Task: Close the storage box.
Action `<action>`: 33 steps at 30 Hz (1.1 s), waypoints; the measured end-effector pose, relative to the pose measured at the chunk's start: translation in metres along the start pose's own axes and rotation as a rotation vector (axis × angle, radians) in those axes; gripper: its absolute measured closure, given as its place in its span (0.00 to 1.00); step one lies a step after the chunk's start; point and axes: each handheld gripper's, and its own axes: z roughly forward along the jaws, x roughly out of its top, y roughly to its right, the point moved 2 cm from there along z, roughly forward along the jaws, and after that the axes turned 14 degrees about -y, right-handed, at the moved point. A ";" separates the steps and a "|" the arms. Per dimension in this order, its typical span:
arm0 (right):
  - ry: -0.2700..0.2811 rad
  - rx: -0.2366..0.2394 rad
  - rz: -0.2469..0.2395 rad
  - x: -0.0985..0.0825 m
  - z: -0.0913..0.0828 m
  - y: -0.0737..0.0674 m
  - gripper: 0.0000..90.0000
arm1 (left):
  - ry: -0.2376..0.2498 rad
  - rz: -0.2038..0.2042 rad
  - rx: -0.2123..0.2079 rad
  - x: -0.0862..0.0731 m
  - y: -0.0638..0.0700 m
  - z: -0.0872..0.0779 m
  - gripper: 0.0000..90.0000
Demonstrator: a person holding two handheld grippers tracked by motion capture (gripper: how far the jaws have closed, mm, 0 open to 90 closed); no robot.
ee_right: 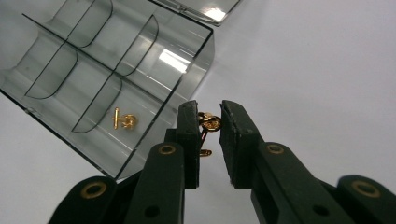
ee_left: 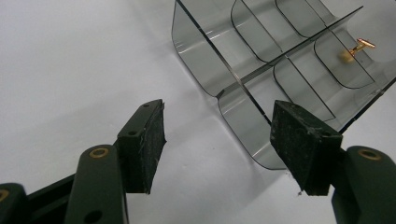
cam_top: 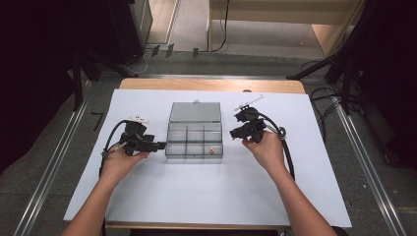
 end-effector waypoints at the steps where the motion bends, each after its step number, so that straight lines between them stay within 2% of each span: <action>1: -0.002 0.002 -0.004 0.000 0.000 -0.002 0.88 | 0.003 -0.004 0.000 0.000 0.000 0.000 0.41; 14: 0.009 0.025 -0.060 0.007 0.000 -0.021 0.88 | 0.011 -0.021 0.010 -0.007 -0.002 -0.003 0.41; 26: 0.006 0.036 -0.079 0.009 0.001 -0.032 0.88 | 0.014 -0.017 0.013 -0.007 -0.002 -0.003 0.41; 33: -0.006 0.039 -0.107 0.010 0.006 -0.041 0.88 | 0.014 -0.020 0.011 -0.007 -0.003 -0.003 0.41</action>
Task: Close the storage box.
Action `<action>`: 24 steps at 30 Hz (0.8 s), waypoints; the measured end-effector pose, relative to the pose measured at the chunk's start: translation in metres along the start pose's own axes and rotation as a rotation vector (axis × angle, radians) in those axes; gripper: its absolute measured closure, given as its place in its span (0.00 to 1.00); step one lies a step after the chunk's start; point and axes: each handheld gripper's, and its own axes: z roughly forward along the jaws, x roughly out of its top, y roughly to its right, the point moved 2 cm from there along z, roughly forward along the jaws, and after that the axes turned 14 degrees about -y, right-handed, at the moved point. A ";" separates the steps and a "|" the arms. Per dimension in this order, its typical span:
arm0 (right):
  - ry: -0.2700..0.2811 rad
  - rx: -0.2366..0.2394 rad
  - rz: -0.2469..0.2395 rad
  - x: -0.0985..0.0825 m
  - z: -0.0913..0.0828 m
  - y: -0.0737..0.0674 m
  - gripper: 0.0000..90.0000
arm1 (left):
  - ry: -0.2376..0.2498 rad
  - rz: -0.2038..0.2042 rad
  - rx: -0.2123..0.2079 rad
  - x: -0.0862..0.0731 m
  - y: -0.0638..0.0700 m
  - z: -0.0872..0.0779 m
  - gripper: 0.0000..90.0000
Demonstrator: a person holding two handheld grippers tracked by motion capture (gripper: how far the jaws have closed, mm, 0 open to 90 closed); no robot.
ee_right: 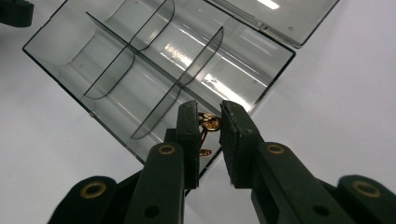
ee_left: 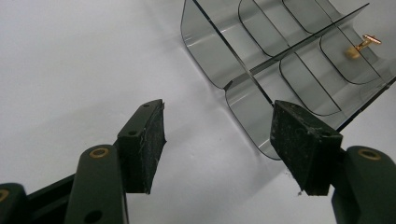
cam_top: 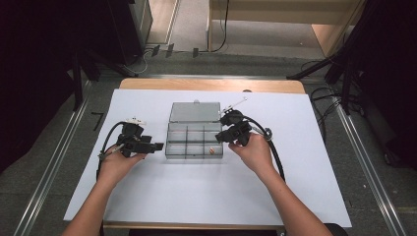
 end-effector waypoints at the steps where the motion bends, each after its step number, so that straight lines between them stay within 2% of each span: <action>1: -0.002 -0.001 -0.002 0.000 0.001 -0.001 0.88 | -0.002 0.002 0.000 0.000 0.000 0.000 0.41; 12: -0.031 -0.002 -0.022 0.003 0.014 -0.009 0.88 | -0.006 0.000 -0.003 0.000 -0.001 0.001 0.41; 24: -0.077 -0.041 -0.028 0.006 0.029 -0.009 0.88 | -0.012 0.003 -0.005 -0.001 -0.001 0.002 0.41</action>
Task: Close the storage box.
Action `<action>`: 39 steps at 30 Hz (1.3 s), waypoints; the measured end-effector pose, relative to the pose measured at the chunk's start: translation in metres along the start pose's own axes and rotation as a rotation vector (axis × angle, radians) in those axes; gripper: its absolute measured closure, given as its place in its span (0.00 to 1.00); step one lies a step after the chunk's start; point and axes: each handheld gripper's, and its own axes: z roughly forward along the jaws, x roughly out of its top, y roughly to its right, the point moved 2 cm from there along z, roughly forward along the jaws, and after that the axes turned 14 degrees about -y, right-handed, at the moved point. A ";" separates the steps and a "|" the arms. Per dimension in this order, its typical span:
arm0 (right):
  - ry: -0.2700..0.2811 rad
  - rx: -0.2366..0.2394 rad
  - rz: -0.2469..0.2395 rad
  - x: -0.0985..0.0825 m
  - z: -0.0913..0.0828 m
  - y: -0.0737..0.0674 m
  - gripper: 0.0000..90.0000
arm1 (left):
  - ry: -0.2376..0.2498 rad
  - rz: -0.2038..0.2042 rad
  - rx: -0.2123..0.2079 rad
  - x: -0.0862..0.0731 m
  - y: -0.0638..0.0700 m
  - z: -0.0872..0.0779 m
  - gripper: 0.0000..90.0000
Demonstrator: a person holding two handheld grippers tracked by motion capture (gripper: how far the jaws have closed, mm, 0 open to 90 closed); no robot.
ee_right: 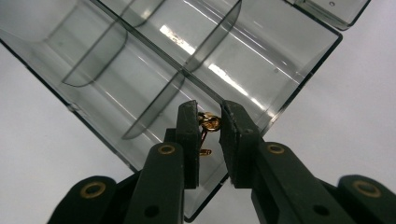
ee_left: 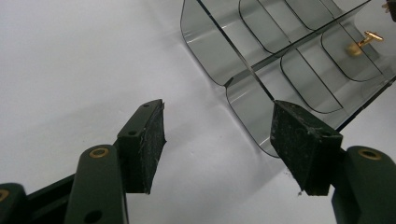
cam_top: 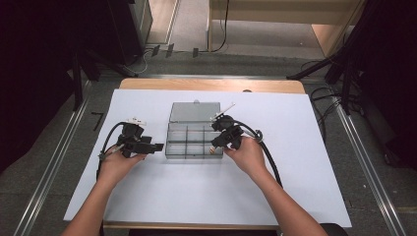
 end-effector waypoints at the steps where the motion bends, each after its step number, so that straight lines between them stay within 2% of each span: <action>1: -0.006 -0.010 -0.002 0.000 0.001 0.000 0.88 | -0.002 0.000 -0.001 0.000 0.000 0.001 0.41; 7: -0.022 -0.020 -0.007 0.002 0.007 -0.002 0.88 | -0.003 -0.001 0.001 0.000 0.000 0.001 0.41; 27: -0.067 -0.005 -0.011 0.004 0.026 -0.006 0.88 | 0.001 -0.002 -0.003 -0.001 -0.002 0.000 0.41; 39: -0.064 0.007 -0.013 0.004 0.027 -0.007 0.86 | -0.013 0.000 -0.005 -0.001 -0.002 0.002 0.40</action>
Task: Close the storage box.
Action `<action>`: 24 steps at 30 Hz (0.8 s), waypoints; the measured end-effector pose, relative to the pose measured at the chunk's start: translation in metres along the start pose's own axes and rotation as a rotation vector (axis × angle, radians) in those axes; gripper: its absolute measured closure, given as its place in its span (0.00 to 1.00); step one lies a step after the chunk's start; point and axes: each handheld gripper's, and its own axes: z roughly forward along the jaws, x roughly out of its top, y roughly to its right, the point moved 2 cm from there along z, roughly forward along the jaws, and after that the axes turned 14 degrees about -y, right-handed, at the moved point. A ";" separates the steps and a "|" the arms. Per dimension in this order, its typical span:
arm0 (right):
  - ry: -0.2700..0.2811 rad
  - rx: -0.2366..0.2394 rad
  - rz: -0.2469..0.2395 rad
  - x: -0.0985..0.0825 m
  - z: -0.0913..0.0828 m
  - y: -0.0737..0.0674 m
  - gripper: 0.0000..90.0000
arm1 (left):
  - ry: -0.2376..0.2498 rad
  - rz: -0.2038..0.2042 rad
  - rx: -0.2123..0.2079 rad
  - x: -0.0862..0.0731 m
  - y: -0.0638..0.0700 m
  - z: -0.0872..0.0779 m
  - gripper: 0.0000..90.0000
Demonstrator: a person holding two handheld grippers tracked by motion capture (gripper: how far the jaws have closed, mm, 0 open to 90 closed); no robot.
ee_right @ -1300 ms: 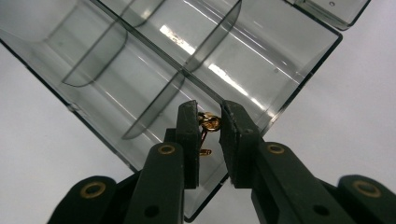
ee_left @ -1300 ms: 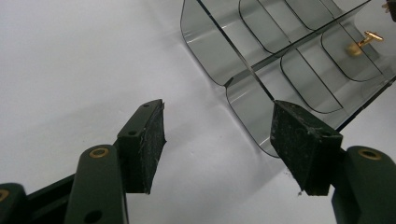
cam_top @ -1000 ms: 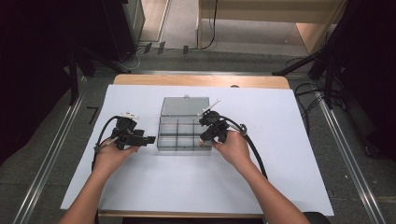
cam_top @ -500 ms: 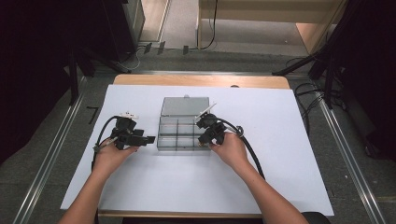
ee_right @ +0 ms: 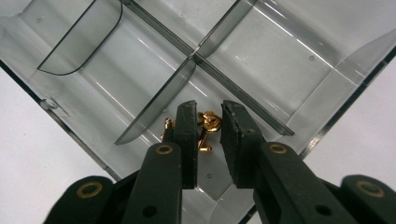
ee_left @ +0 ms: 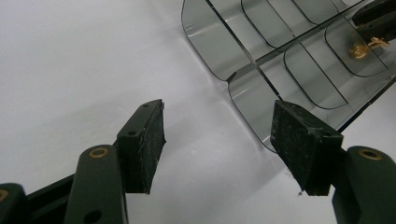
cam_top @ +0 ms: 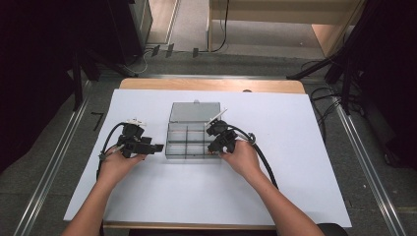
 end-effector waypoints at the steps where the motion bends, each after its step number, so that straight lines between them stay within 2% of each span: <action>1: -0.001 0.000 0.000 0.000 0.000 0.000 0.86 | 0.000 0.000 0.000 0.000 0.000 0.000 0.40; 8: 0.007 0.001 0.001 -0.001 -0.004 0.000 0.84 | 0.005 -0.003 0.001 0.000 0.000 0.000 0.40; 15: 0.059 0.018 0.012 -0.003 -0.019 0.003 0.79 | 0.000 -0.005 -0.009 0.001 0.001 -0.001 0.40; 24: 0.146 0.054 0.055 -0.011 -0.041 0.016 0.71 | 0.009 -0.003 -0.011 0.007 0.000 -0.003 0.41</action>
